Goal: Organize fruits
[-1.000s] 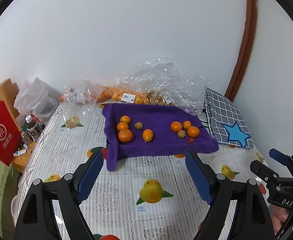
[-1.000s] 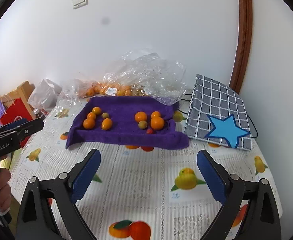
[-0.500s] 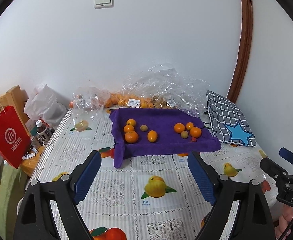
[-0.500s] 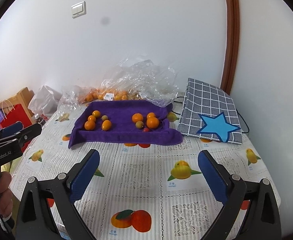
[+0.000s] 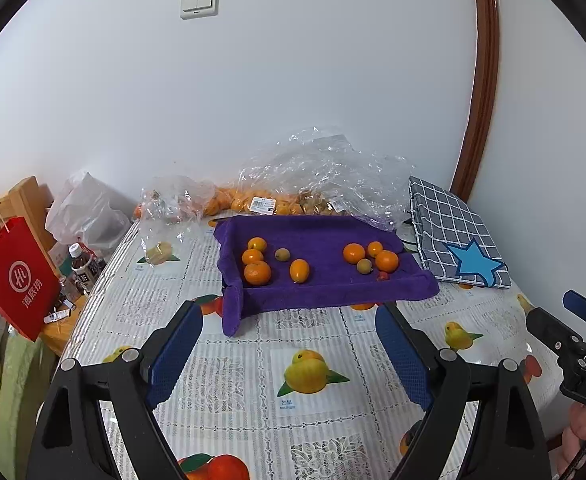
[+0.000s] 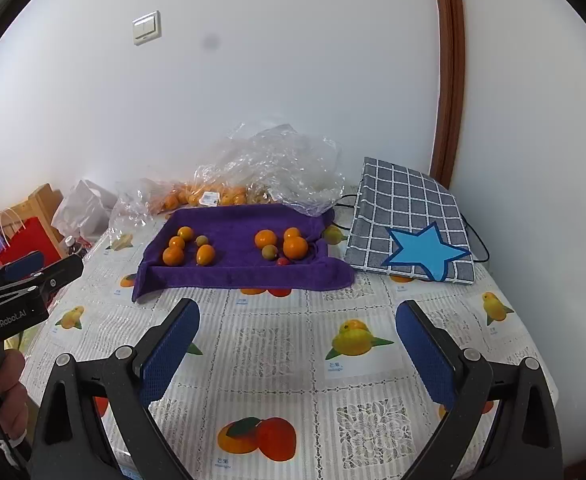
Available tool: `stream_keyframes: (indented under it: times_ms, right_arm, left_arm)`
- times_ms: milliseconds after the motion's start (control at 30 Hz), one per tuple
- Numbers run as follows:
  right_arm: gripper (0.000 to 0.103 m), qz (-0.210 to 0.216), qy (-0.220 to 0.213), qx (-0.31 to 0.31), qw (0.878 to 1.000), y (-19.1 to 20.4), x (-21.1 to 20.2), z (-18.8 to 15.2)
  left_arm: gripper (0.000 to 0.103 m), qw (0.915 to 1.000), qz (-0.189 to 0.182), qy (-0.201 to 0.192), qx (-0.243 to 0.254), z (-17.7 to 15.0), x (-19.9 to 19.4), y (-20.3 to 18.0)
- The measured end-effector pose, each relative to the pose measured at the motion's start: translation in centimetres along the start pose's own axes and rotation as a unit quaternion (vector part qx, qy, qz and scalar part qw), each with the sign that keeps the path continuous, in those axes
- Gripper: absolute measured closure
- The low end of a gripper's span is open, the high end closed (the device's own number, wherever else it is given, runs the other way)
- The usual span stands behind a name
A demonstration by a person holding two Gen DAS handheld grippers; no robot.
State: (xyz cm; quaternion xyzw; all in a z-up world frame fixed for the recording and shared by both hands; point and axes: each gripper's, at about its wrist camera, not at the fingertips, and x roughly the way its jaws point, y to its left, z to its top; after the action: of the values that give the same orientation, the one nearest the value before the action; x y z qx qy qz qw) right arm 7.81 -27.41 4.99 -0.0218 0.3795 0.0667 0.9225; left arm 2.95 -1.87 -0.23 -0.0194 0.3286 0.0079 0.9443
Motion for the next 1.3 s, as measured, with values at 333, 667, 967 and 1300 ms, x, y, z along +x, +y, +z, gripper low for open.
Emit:
stream_keyframes:
  times_ms: [333, 667, 967, 1300]
  right_arm:
    - [0.005, -0.003, -0.001, 0.003, 1.000, -0.34, 0.07, -0.13]
    - [0.005, -0.004, 0.000, 0.003, 1.000, -0.50, 0.12, -0.24]
    - [0.005, -0.003, 0.000, 0.003, 1.000, -0.56, 0.11, -0.27]
    - [0.005, -0.003, 0.000, 0.003, 1.000, -0.62, 0.07, -0.33]
  left_arm:
    - [0.015, 1.0000, -0.002, 0.005, -0.001, -0.32, 0.36, 0.05]
    - [0.015, 1.0000, -0.004, 0.005, -0.001, -0.31, 0.26, -0.06]
    - [0.015, 1.0000, -0.004, 0.004, -0.002, -0.28, 0.21, -0.14]
    - [0.015, 1.0000, -0.005, 0.004, -0.001, -0.31, 0.19, -0.11]
